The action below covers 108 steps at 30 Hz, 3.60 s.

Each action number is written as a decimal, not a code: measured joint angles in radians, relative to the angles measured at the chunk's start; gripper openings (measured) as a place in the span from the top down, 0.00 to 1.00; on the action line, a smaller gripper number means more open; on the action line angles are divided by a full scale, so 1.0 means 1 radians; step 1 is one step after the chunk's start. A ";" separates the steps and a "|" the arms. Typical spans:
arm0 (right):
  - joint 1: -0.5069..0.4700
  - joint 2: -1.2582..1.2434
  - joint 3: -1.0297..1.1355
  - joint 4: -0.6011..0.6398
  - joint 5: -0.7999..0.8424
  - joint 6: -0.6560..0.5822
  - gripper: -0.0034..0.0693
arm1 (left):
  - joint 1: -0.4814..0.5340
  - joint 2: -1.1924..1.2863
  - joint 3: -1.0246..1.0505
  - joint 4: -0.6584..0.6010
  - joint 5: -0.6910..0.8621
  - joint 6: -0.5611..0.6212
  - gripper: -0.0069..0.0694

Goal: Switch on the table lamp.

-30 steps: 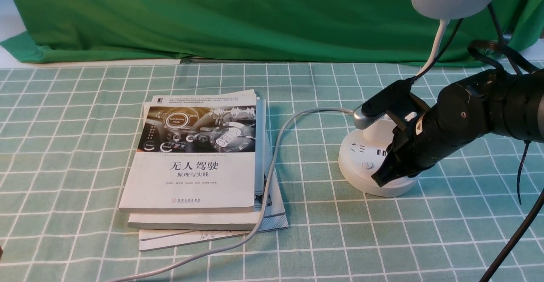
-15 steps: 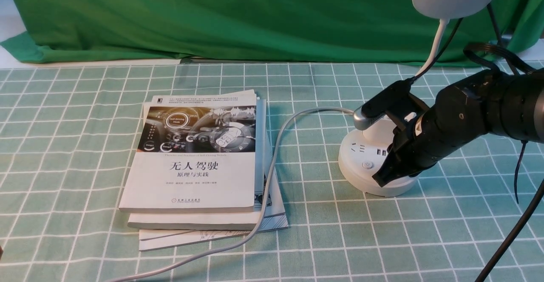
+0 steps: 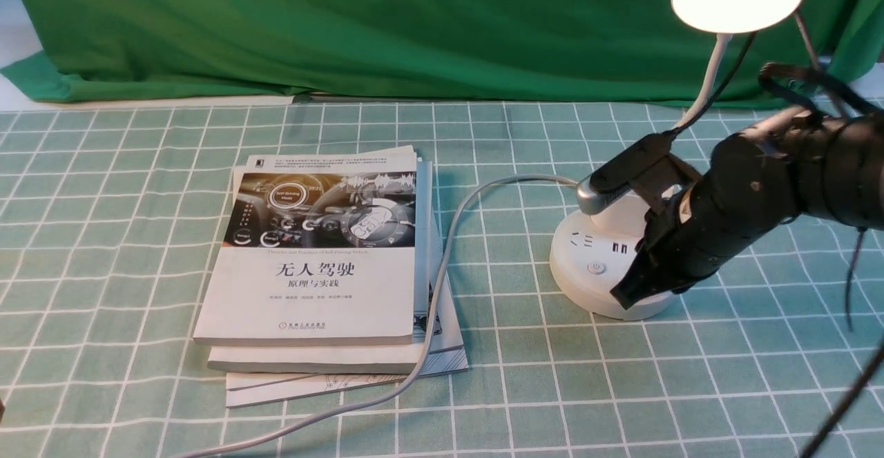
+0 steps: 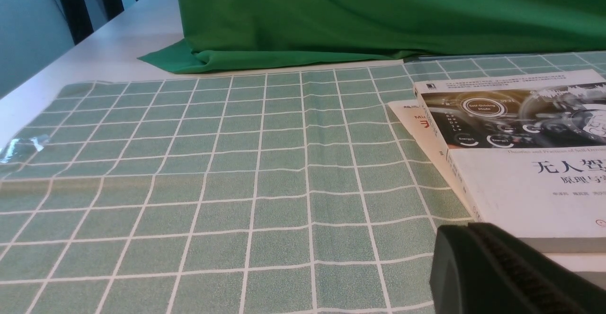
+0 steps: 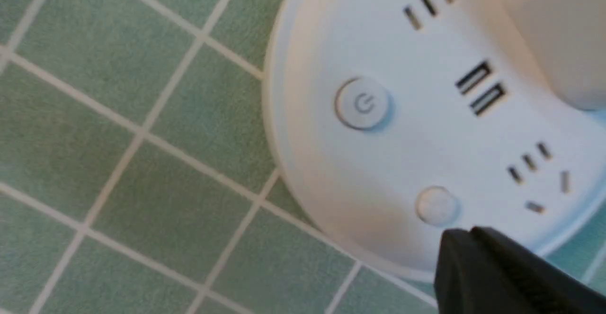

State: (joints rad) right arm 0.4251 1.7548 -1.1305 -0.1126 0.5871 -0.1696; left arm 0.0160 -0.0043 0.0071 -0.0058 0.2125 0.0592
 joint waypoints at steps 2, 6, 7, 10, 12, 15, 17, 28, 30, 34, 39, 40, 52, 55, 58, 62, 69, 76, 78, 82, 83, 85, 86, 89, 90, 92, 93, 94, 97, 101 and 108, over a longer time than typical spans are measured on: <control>0.001 -0.094 0.029 0.000 -0.013 0.031 0.90 | 0.000 0.000 0.000 0.006 0.000 0.000 0.88; 0.001 -0.293 0.139 0.000 -0.066 0.096 0.90 | 0.000 0.000 0.000 0.000 0.000 0.000 0.88; 0.001 -0.353 0.172 0.000 -0.084 0.109 0.90 | 0.000 0.000 0.000 0.000 0.000 0.000 0.88; 0.002 -0.551 0.316 0.000 -0.175 0.159 0.90 | 0.000 0.000 0.000 0.000 0.000 0.000 0.88; 0.002 -0.694 0.395 0.000 -0.255 0.176 0.89 | 0.000 0.000 0.000 0.000 0.000 0.000 0.88; 0.002 -0.885 0.488 0.002 -0.320 0.192 0.88 | 0.000 0.000 0.000 0.000 0.000 0.000 0.88; 0.002 -1.015 0.534 0.004 -0.330 0.210 0.88 | 0.000 0.000 0.000 0.000 0.000 0.000 0.88; 0.002 -1.451 0.680 0.010 -0.325 0.254 0.85 | 0.000 0.000 0.000 0.006 0.000 0.000 0.88; 0.002 -1.497 0.705 0.010 -0.331 0.255 0.84 | 0.000 0.000 0.000 0.006 0.000 0.000 0.88; 0.002 -1.538 0.745 0.010 -0.333 0.255 0.83 | 0.000 0.000 0.000 0.000 0.000 0.000 0.88; -0.021 -1.622 0.912 0.010 -0.491 0.255 0.80 | 0.000 0.000 0.000 0.000 0.000 0.000 0.88; -0.040 -1.638 0.953 0.010 -0.514 0.258 0.80 | 0.000 0.000 0.000 0.000 0.000 0.000 0.88; -0.454 -1.751 1.141 0.010 -0.524 0.380 0.76 | 0.000 0.000 0.000 0.000 0.000 0.000 0.88; -0.470 -1.751 1.141 0.010 -0.493 0.379 0.75 | 0.000 0.000 0.000 0.006 0.000 0.000 0.88; -0.441 -1.751 1.141 0.010 -0.411 0.383 0.73 | 0.000 0.000 0.000 0.000 0.000 0.000 0.88; -0.416 -1.751 1.141 0.011 -0.376 0.384 0.72 | 0.000 0.000 0.000 0.000 0.000 0.000 0.88; -0.410 -1.751 1.141 0.011 -0.373 0.381 0.70 | 0.000 0.000 0.000 0.006 0.000 0.000 0.88; -0.410 -1.751 1.141 0.011 -0.372 0.381 0.69 | 0.000 0.000 0.000 0.000 0.000 0.000 0.88; -0.410 -1.751 1.141 0.011 -0.372 0.381 0.69 | 0.000 0.000 0.000 0.000 0.000 0.000 0.88; -0.410 -1.752 1.141 0.011 -0.372 0.381 0.68 | 0.000 0.000 0.000 0.000 0.000 0.000 0.88; -0.410 -1.752 1.141 0.011 -0.372 0.381 0.68 | 0.000 0.000 0.000 0.000 0.000 0.000 0.88; -0.410 -1.752 1.141 0.011 -0.372 0.381 0.67 | 0.000 0.000 0.000 0.000 0.000 0.000 0.88; -0.410 -1.752 1.141 0.012 -0.372 0.381 0.67 | 0.000 0.000 0.000 0.000 0.000 0.000 0.88; -0.410 -1.752 1.141 0.012 -0.372 0.381 0.67 | 0.000 0.000 0.000 0.006 0.000 0.000 0.88; -0.410 -1.752 1.141 0.012 -0.371 0.381 0.67 | 0.000 0.000 0.000 0.006 0.000 0.000 0.88; -0.410 -1.752 1.141 0.012 -0.370 0.381 0.66 | 0.000 0.000 0.000 0.000 0.000 0.000 0.88; -0.410 -1.752 1.141 0.013 -0.369 0.381 0.66 | 0.000 0.000 0.000 0.000 0.000 0.000 0.88; -0.410 -1.752 1.141 0.013 -0.369 0.381 0.66 | 0.000 0.000 0.000 0.006 0.000 0.000 0.88; -0.410 -1.752 1.141 0.013 -0.369 0.381 0.65 | 0.000 0.000 0.000 0.000 0.000 0.000 0.88; -0.410 -1.752 1.141 0.013 -0.369 0.381 0.63 | 0.000 0.000 0.000 0.000 0.000 0.000 0.88; -0.410 -1.752 1.141 0.013 -0.369 0.381 0.63 | 0.000 0.000 0.000 0.000 0.000 0.000 0.88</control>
State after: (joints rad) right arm 0.0146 0.0028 0.0102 -0.0994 0.2177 0.2114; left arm 0.0160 -0.0043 0.0071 -0.0058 0.2125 0.0592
